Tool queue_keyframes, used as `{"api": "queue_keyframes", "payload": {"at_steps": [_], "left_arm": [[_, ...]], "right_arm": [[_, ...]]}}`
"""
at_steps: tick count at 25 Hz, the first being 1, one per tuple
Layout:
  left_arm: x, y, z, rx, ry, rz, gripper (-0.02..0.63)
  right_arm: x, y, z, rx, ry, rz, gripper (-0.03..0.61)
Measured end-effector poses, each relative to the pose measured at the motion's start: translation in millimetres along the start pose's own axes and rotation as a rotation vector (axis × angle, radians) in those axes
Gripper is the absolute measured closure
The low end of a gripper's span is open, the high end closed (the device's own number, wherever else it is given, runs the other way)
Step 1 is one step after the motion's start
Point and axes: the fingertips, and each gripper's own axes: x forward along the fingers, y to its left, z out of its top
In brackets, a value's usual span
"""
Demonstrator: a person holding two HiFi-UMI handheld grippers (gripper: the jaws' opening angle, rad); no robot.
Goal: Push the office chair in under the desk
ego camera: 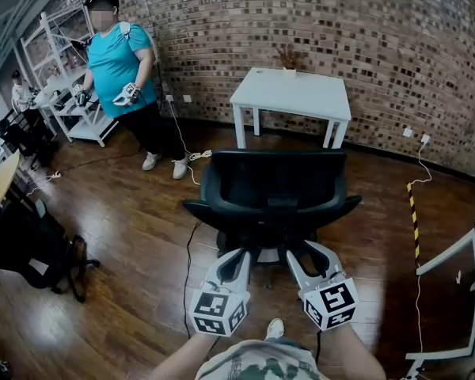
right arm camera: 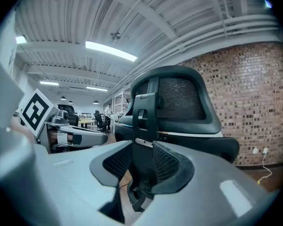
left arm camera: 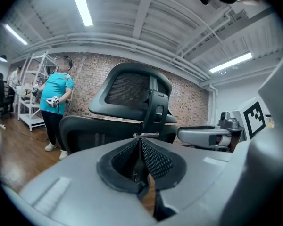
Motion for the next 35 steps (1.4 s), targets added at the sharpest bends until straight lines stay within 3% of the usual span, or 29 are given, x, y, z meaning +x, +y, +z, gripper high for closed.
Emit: {"api": "queue_keyframes", "payload": {"at_steps": [5,9,13,19,22,29,35], "left_arm": [[17.8,21.6,16.5,0.087,0.015,-0.003,0.550],[22.6,44.5,33.7,0.211,-0.002,0.014,0.510],[25.5,62.4,46.9,0.342,0.015,-0.020,0.446],[43.5,96.3,52.4,0.586,0.121,-0.025,0.308],[53.3,117.5,38.9,0.706,0.237,-0.031,0.289],[60.6,153.6,8.2,0.860,0.429,-0.066,0.276],[81.8,161.9,0.0,0.907,0.513,-0.101,0.275]], "right_arm": [[4.9,-36.5,15.5,-0.067,-0.008,0.041,0.432],[5.4,-58.2,26.3,-0.171,-0.018,0.081,0.402],[0.4,-70.1,40.8,-0.294,-0.029,0.157,0.338],[-3.2,-106.4,49.4,-0.520,0.057,0.203,0.273],[4.2,-127.8,31.6,-0.635,0.168,0.204,0.236],[32.3,-154.0,-10.7,-0.741,0.289,0.236,0.206],[56.4,-167.4,-43.6,-0.827,0.434,0.332,0.207]]}}
